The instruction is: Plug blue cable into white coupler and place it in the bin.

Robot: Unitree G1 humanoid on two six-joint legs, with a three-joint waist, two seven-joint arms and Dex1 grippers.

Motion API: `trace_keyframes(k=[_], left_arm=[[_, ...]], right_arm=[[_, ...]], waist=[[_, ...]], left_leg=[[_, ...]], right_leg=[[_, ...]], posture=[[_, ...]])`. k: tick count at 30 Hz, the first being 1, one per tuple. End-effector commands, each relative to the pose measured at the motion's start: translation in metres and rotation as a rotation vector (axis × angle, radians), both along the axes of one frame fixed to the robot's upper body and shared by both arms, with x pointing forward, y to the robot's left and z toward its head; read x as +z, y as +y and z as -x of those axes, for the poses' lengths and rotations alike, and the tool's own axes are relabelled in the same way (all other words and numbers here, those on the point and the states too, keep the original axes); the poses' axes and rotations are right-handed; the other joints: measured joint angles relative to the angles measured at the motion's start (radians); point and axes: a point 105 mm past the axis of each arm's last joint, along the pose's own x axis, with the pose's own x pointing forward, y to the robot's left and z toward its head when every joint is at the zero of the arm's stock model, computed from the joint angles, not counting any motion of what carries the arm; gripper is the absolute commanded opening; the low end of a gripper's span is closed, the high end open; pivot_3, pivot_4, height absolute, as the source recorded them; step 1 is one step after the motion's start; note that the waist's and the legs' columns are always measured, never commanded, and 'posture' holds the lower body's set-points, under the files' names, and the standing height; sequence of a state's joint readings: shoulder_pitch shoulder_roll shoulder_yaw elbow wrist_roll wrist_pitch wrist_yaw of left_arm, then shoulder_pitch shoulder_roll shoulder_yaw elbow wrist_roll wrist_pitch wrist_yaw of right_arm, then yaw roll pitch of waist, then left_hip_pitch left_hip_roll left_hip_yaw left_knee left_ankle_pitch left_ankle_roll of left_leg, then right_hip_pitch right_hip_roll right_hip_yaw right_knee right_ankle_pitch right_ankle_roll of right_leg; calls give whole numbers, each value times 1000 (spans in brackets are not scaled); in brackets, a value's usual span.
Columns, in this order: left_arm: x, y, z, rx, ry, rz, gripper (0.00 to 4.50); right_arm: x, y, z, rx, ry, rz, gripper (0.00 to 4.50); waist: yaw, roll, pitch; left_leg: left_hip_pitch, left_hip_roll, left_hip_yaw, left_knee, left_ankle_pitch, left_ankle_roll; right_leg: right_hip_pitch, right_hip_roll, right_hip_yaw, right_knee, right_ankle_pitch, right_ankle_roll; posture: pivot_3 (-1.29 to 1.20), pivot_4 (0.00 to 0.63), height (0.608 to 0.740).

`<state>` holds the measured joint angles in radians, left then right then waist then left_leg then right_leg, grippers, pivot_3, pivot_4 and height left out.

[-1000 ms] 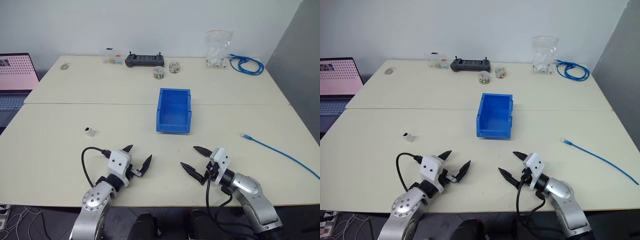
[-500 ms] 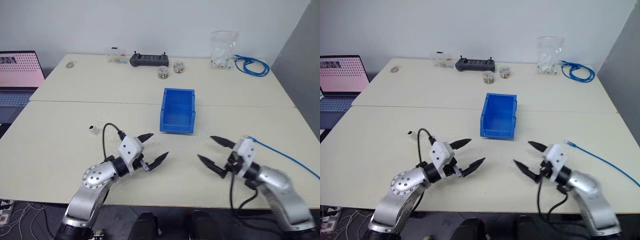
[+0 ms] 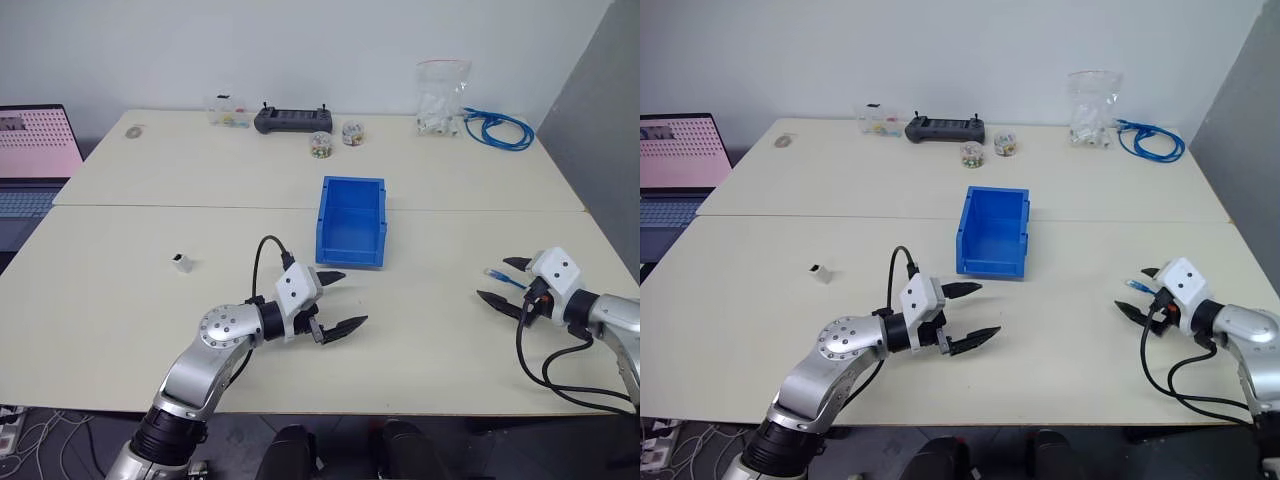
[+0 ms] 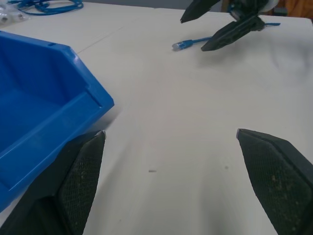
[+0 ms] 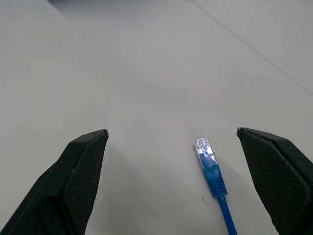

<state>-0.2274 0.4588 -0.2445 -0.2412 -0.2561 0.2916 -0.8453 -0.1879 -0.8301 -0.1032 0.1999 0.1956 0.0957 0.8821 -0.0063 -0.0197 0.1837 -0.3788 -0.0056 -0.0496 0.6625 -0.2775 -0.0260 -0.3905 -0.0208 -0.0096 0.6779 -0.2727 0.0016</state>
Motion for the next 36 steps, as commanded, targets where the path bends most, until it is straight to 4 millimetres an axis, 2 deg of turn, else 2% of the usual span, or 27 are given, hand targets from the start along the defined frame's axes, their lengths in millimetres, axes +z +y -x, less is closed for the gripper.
trace_keyframes(k=[1,9,10,11,16,26,27,31,33,36], left_arm=[[11,-10,2,-66,-35,-19,4500],[29,-22,1,-152,-55,-73,4500],[30,-23,0,-158,-60,-78,4500],[32,-25,0,-164,-68,-85,4500],[41,-30,-1,-187,-87,-101,4500],[43,-24,-3,-172,-90,-127,4500],[42,-22,-3,-168,-86,-131,4500],[38,-4,0,-135,-63,-151,4500],[35,10,3,-117,-53,-171,4500],[26,37,10,-82,-26,-236,4500]], right_arm=[[4,-8,-7,21,9,31,4485],[0,-21,-25,-4,72,41,4485],[-1,-21,-26,-4,76,42,4119],[-1,-21,-28,-8,89,37,4011],[-6,-24,-34,-11,157,36,2789],[-4,-19,-34,41,203,14,478],[-3,-16,-33,59,204,10,251],[7,4,-23,185,209,11,222],[13,23,-14,273,211,15,222],[20,71,6,459,215,-1,221]], waist=[[0,0,0],[-1,0,0],[-1,0,0],[-1,0,0],[-2,0,0],[-1,0,0],[-1,0,0],[-3,0,0],[-6,1,1],[-10,2,1]], left_leg=[[0,0,0,0,0,0],[0,0,0,0,0,0],[0,0,0,0,0,0],[0,0,0,0,0,0],[0,0,0,1,0,0],[1,0,0,1,0,0],[1,0,0,1,0,0],[1,0,0,1,0,0],[0,1,0,0,0,0],[0,1,-1,0,0,0]], right_leg=[[0,0,0,0,0,0],[0,0,0,0,0,0],[0,0,0,0,0,0],[0,0,0,0,0,0],[0,0,0,0,0,0],[1,-1,0,0,0,0],[1,-1,0,0,0,0],[1,-1,0,0,0,0],[0,-1,0,0,0,0],[0,-1,0,1,0,0]], posture=[[0,150,740],[0,150,740],[0,150,740],[0,150,740],[0,150,740],[0,150,740],[0,150,740],[0,150,740],[0,150,740],[0,150,740]])
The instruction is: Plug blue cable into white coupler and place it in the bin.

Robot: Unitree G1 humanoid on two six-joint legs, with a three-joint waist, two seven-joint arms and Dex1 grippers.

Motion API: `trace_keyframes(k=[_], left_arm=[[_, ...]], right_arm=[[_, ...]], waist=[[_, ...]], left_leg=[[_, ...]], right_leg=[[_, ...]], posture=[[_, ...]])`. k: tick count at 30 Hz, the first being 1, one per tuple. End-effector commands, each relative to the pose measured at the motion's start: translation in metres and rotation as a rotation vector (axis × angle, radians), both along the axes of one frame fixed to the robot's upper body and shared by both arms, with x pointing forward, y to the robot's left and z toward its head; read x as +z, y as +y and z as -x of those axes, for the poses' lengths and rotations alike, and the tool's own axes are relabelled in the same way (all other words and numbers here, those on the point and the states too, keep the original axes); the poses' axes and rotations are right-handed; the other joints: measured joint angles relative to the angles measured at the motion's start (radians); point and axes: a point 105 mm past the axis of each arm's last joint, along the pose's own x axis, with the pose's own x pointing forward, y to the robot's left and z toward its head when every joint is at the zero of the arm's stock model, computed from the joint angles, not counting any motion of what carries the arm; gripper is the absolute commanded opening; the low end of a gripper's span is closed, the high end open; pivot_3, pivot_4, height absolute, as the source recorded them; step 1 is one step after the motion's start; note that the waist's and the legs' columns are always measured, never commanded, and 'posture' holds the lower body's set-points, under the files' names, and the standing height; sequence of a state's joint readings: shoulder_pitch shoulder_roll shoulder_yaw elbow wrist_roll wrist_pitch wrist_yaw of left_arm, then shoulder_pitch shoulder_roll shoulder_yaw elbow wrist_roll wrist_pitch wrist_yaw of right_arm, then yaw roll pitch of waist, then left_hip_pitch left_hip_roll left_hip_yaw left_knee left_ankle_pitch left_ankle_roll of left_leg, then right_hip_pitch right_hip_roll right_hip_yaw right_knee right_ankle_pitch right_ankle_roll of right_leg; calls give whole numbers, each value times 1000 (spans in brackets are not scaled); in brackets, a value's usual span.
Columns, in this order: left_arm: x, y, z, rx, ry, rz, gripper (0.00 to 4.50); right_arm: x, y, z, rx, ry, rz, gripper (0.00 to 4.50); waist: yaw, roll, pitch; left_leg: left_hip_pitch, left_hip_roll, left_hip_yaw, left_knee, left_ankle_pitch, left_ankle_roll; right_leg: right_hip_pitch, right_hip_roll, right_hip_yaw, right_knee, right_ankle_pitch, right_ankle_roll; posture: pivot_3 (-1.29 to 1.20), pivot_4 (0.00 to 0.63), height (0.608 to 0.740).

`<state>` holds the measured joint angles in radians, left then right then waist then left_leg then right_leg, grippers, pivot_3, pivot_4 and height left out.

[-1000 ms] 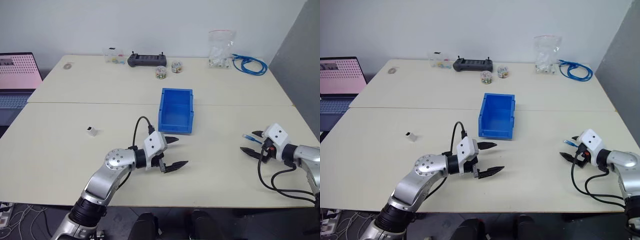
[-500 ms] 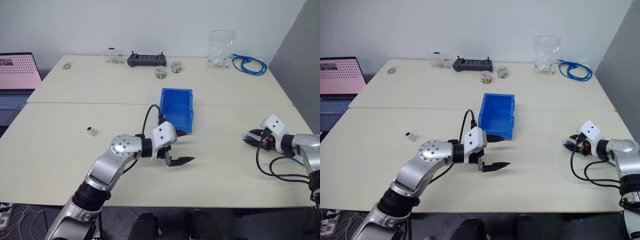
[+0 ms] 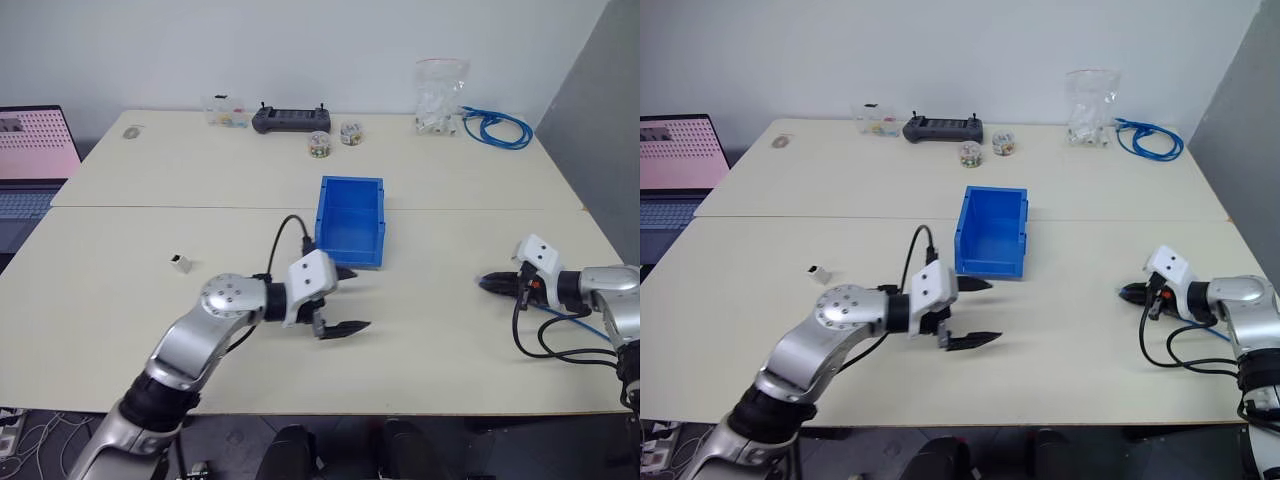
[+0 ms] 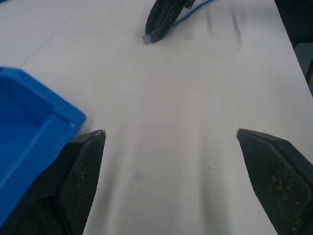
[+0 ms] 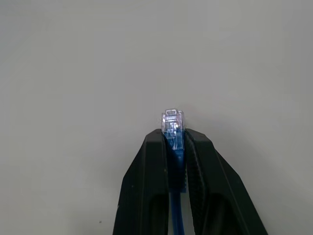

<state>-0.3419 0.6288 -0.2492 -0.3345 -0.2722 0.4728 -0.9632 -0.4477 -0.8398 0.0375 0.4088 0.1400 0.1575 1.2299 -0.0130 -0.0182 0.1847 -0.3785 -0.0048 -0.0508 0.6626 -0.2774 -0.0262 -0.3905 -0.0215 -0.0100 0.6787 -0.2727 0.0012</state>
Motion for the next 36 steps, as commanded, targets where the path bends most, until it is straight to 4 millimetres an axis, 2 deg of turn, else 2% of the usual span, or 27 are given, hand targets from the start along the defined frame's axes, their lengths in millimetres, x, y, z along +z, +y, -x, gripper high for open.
trace_keyframes(k=[1,5,7,10,12,16,21,23,24,26,30,34,36], left_arm=[[5,30,10,24,-32,-56,4500],[-4,61,15,93,-9,-125,4500],[-11,85,19,155,13,-180,4500],[-30,117,30,204,38,-299,4500],[-37,128,36,213,47,-342,4500],[-42,133,42,236,48,-332,4500],[-44,131,43,239,39,-318,4500],[-44,127,40,241,29,-302,4500],[-43,126,38,242,24,-294,4500],[-42,123,34,247,11,-273,4500],[-40,117,25,236,-11,-241,4500],[-38,106,14,207,-47,-198,4500],[-40,100,12,177,-49,-184,4500]], right_arm=[[23,66,23,257,-31,-48,221],[20,124,34,395,-56,-87,221],[13,170,37,493,-64,-125,221],[6,223,31,567,-67,-145,221],[2,243,28,598,-59,-140,221],[-5,273,26,658,-36,-133,221],[-16,287,28,711,-10,-94,221],[-18,291,26,706,-1,-94,935],[-19,292,26,704,5,-94,1069],[-17,295,26,695,14,-109,1628],[-5,294,25,671,16,-161,2501],[15,281,28,628,13,-238,3461],[22,270,36,620,30,-270,3978]], waist=[[-7,0,0],[-14,1,1],[-14,0,1],[-24,0,1],[-22,2,2],[3,0,1],[6,0,1],[4,0,1],[4,0,1],[3,0,1],[-1,0,1],[-2,0,1],[-1,-1,1]], left_leg=[[0,0,0,0,0,0],[0,1,-1,0,0,0],[0,0,-2,0,0,0],[1,1,-1,-1,0,0],[1,2,0,-1,0,0],[-4,0,-2,-1,0,0],[-4,-1,0,-1,0,0],[-4,-1,0,-1,0,0],[-4,-1,0,-1,0,0],[-3,0,0,-1,0,0],[-3,0,-1,-1,0,0],[-4,0,-1,-1,0,0],[-5,0,-1,-1,0,0]], right_leg=[[0,0,0,0,0,0],[0,0,-1,0,-3,4],[0,0,-1,0,-3,4],[-1,1,0,0,-3,4],[-3,2,1,1,-2,1],[-7,-1,-1,1,-1,-2],[-7,-1,0,1,0,-2],[-7,-1,0,2,0,-2],[-7,-1,0,2,0,-2],[-7,-1,-1,2,0,-2],[-7,0,-1,3,0,-2],[-8,0,-1,3,0,-2],[-8,0,-1,2,0,-2]], posture=[[0,150,740],[0,150,740],[0,150,740],[0,150,740],[0,150,740],[0,150,740],[0,150,740],[0,150,740],[0,150,740],[0,150,740],[0,150,740],[0,150,740],[0,150,740]])
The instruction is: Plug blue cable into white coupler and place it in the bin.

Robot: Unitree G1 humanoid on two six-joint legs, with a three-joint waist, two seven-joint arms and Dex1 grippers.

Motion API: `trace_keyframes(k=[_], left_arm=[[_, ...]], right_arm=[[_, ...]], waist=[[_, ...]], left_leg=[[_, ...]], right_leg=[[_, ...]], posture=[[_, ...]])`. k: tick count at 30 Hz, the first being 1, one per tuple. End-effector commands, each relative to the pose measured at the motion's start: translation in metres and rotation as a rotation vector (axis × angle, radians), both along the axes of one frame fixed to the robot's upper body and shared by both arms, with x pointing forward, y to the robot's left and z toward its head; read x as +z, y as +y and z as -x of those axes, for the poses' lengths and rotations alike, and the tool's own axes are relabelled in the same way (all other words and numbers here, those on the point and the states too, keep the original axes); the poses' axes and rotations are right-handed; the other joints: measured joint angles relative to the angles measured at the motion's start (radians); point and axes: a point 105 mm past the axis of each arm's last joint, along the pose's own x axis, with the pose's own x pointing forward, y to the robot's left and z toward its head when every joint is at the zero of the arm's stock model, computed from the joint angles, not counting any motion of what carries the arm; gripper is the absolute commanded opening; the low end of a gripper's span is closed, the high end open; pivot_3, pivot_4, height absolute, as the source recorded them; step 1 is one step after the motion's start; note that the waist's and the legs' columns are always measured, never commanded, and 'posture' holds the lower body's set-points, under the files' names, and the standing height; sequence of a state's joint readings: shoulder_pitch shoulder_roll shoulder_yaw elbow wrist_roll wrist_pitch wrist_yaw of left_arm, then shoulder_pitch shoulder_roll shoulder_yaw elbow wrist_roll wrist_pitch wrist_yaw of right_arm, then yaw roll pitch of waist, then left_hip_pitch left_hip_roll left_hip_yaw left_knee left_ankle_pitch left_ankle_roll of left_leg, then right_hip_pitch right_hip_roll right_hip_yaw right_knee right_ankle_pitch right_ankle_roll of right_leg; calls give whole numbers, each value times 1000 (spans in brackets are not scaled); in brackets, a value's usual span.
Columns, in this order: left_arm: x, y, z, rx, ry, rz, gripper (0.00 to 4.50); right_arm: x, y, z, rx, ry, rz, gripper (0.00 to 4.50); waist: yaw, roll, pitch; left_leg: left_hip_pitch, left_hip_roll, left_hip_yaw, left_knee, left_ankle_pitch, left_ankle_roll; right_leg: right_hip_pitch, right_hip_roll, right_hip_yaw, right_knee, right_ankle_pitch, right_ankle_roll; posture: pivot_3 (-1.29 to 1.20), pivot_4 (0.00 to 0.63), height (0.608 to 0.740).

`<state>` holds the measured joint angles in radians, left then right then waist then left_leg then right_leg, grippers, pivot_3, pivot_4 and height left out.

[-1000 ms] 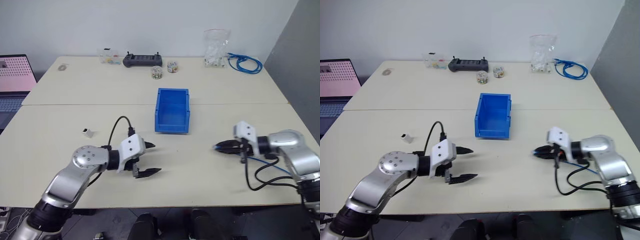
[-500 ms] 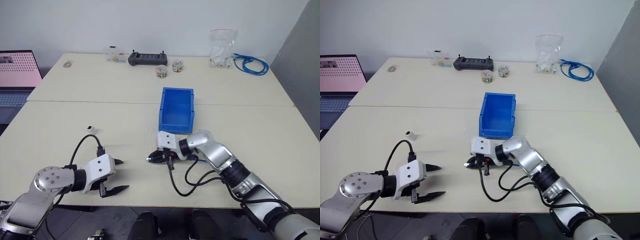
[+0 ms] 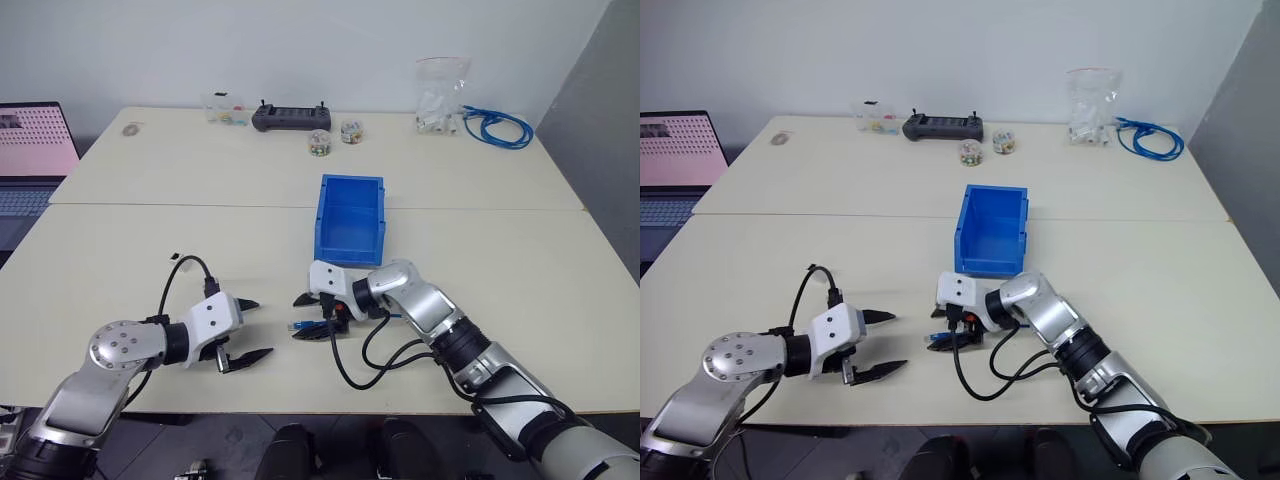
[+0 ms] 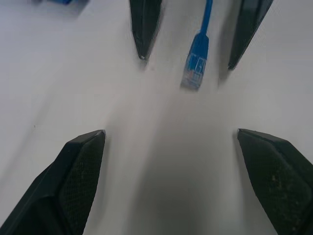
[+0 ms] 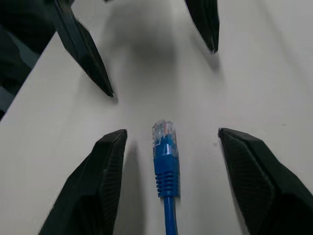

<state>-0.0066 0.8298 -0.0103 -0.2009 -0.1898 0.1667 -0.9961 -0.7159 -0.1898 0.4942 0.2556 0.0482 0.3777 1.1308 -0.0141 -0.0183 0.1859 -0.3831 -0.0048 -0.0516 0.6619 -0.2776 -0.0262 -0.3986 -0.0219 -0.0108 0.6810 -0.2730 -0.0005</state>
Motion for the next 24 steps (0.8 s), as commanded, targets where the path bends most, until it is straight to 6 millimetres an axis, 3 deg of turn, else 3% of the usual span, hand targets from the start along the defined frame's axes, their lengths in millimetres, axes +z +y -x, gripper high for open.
trace_keyframes(k=[1,4,9,13,24], left_arm=[[1,-12,-3,-67,-25,14,4500],[-2,-17,-5,-92,-23,21,4500],[-12,-30,-9,-157,-10,15,4500],[-18,-31,-13,-185,-1,-23,3835],[-29,-22,-17,-211,59,-121,1315]], right_arm=[[27,-16,14,-7,14,-90,4237],[29,-30,20,-48,28,-92,4237],[28,-72,27,-229,63,-106,4237],[33,-83,32,-302,80,-131,4305],[49,-96,49,-355,73,-196,4305]], waist=[[1,0,0],[-1,0,0],[3,0,0],[3,0,0],[3,0,0]], left_leg=[[0,0,0,0,0,0],[0,0,0,0,0,0],[-1,0,-1,0,0,0],[0,0,0,0,0,0],[2,0,-1,0,0,0]], right_leg=[[0,0,0,0,0,0],[0,0,0,0,0,0],[0,0,0,0,0,0],[1,0,0,0,0,0],[4,0,0,-1,-2,3]], posture=[[0,150,740],[0,150,740],[0,150,740],[0,150,740],[0,150,740]])
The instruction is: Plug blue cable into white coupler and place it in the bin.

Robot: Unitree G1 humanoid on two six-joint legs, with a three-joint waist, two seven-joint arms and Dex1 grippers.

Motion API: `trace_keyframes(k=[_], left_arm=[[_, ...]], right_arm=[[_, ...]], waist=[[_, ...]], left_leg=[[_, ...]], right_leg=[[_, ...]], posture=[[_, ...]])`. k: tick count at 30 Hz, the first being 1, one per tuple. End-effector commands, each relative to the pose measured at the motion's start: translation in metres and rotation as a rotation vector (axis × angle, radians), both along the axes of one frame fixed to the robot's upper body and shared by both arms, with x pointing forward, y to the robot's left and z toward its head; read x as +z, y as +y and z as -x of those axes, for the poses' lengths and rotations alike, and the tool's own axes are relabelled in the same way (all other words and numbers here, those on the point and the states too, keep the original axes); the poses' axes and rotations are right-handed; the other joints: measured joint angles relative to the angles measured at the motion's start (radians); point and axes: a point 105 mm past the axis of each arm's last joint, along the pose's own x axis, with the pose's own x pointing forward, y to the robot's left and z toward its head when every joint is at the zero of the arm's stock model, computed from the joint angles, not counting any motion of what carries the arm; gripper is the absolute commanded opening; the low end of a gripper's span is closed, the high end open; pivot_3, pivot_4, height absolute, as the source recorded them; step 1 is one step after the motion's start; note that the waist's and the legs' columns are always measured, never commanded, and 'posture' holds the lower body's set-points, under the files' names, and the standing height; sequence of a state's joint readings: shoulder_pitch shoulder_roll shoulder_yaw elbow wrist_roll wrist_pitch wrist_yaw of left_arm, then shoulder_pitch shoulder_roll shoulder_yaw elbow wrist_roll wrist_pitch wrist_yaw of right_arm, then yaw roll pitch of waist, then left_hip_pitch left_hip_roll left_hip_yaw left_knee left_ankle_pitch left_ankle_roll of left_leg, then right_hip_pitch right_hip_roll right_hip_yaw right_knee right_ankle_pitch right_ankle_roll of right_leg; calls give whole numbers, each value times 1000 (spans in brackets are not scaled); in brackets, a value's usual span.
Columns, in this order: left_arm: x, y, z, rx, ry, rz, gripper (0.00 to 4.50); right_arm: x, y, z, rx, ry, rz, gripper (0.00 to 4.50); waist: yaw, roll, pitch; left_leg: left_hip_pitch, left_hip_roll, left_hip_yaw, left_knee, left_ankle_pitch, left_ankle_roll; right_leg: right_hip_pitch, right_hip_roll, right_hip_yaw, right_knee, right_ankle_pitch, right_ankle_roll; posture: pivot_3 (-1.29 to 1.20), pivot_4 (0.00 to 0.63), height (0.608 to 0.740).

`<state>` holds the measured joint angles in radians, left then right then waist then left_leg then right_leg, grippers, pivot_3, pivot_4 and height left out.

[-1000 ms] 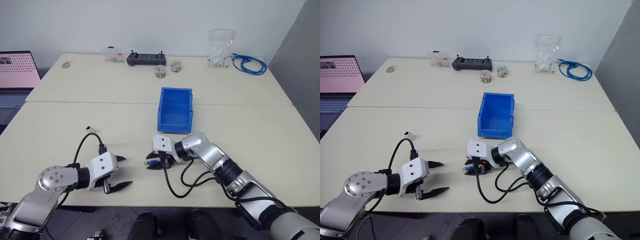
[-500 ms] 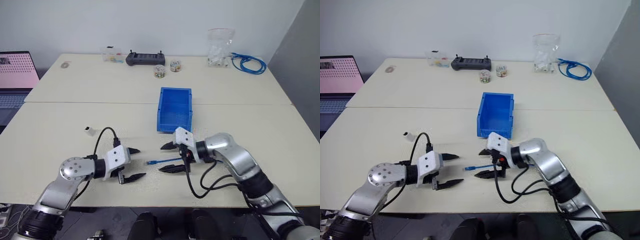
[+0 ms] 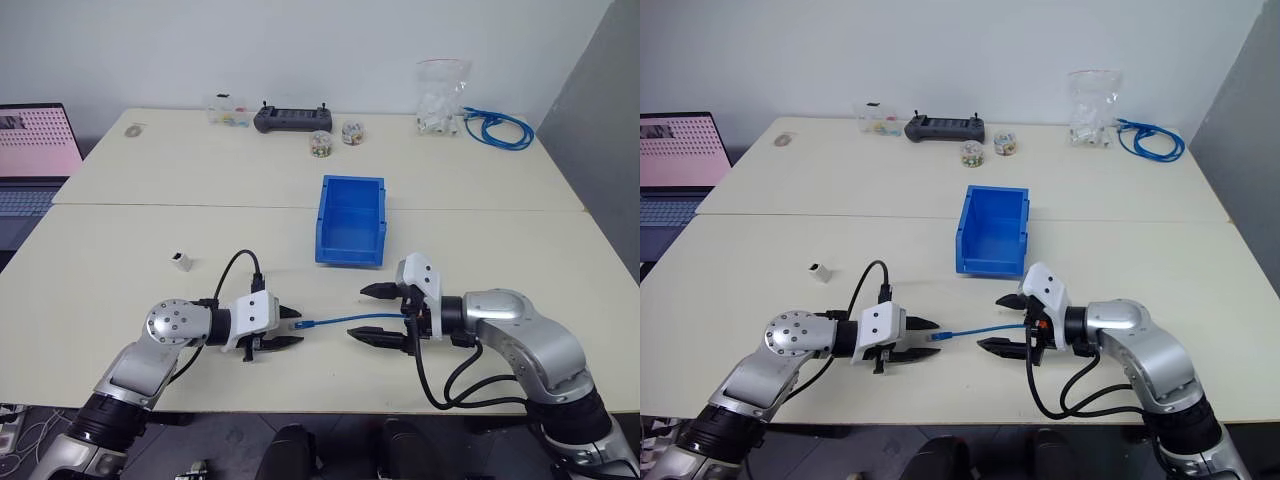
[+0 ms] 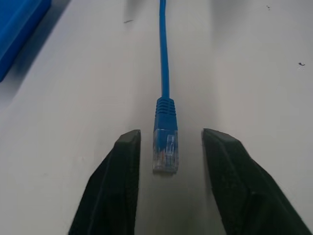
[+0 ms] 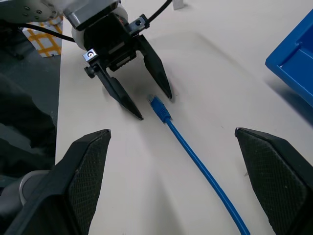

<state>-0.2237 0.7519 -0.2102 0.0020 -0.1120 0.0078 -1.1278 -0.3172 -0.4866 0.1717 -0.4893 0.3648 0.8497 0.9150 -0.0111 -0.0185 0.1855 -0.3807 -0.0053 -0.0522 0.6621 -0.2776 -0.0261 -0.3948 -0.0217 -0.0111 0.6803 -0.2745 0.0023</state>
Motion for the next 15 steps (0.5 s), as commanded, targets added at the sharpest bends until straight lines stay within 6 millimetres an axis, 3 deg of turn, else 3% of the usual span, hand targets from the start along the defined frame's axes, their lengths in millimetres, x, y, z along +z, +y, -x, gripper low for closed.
trace_keyframes(k=[1,4,6,12,15], left_arm=[[-15,18,-3,45,35,-102,1118],[-17,20,-2,41,51,-117,432],[-15,18,0,31,73,-102,248],[9,-8,10,-7,223,51,248],[38,-28,7,0,328,219,248]], right_arm=[[16,-3,9,15,-40,-41,4305],[21,-7,11,6,-62,-56,4305],[25,-9,14,9,-84,-69,4305],[31,-18,33,9,-117,-88,4305],[31,-24,50,25,-21,-127,4305]], waist=[[0,0,0],[0,0,0],[-1,0,0],[-1,0,0],[-2,0,0]], left_leg=[[0,0,0,0,0,0],[1,0,0,0,0,0],[1,0,0,0,0,0],[0,1,0,0,0,0],[-1,0,-1,0,0,0]], right_leg=[[0,0,0,0,-1,2],[1,0,0,0,-1,3],[1,0,0,0,-2,3],[0,1,0,0,-2,3],[0,0,0,-1,-2,3]], posture=[[0,150,740],[0,150,740],[0,150,740],[0,150,740],[0,150,740]])
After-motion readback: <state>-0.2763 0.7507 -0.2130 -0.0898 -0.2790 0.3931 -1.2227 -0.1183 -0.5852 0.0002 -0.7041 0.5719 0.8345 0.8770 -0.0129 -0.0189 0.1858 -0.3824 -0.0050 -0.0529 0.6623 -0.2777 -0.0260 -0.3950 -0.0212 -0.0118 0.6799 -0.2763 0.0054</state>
